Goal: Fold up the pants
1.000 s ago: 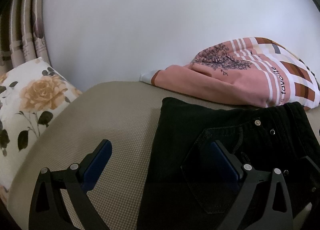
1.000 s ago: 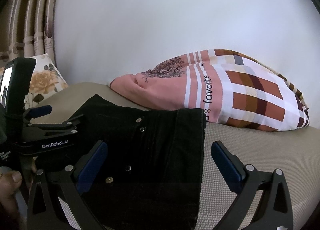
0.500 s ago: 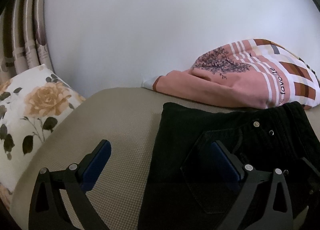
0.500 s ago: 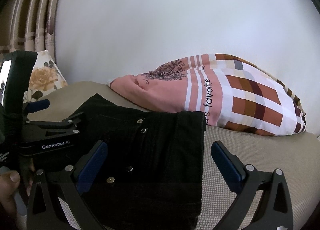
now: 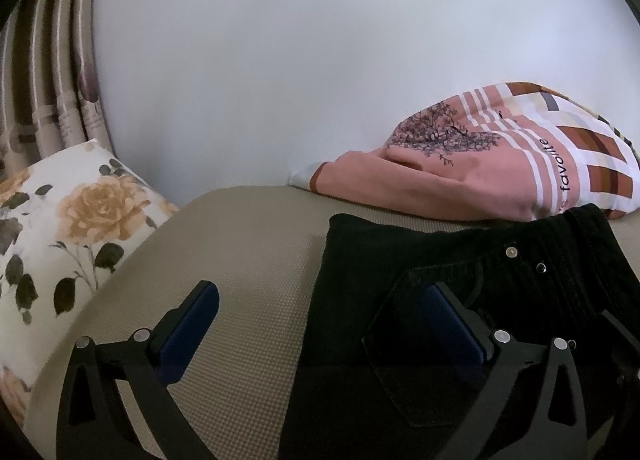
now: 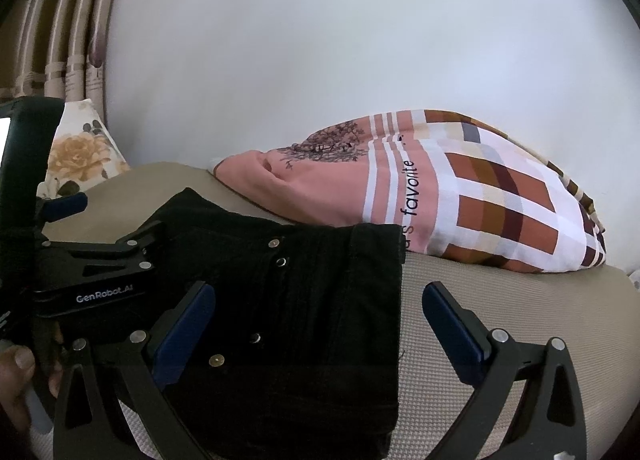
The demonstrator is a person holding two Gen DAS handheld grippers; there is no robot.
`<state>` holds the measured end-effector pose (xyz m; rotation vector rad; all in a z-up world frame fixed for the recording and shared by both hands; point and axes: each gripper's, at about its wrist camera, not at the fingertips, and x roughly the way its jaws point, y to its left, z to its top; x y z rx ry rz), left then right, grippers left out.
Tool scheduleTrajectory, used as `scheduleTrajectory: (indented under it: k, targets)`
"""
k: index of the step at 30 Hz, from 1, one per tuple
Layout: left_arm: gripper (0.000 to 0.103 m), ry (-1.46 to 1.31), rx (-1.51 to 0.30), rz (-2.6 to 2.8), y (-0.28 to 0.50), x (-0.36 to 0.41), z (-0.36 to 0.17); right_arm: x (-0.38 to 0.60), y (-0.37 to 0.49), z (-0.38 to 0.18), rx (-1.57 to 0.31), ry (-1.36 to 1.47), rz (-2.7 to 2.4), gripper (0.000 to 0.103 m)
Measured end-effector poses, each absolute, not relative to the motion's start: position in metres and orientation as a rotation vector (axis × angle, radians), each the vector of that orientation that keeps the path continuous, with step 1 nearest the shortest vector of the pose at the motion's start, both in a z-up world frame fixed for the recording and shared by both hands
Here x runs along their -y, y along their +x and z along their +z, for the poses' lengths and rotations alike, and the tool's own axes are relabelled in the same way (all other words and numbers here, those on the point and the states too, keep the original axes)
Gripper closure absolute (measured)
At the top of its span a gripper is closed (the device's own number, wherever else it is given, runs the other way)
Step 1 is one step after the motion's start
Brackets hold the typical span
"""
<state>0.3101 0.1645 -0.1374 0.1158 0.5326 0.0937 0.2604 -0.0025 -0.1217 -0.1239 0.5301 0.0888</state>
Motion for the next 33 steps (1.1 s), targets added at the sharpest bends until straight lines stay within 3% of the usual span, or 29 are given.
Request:
scheduleTrajectory:
  k: [20, 28, 33]
  targets:
    - [0.001, 0.146, -0.503, 0.183, 0.265, -0.161, -0.122, 0.013, 0.261, -0.123, -0.609, -0.095, 0.079, 0.000]
    - [0.001, 0.041, -0.455, 0.114, 0.205, -0.160, -0.076, 0.032, 0.204, -0.078, -0.540, -0.023, 0.086, 0.000]
    - [0.001, 0.165, -0.419, 0.150, 0.169, -0.138, -0.050, 0.041, 0.161, -0.047, -0.473, -0.035, 0.114, 0.000]
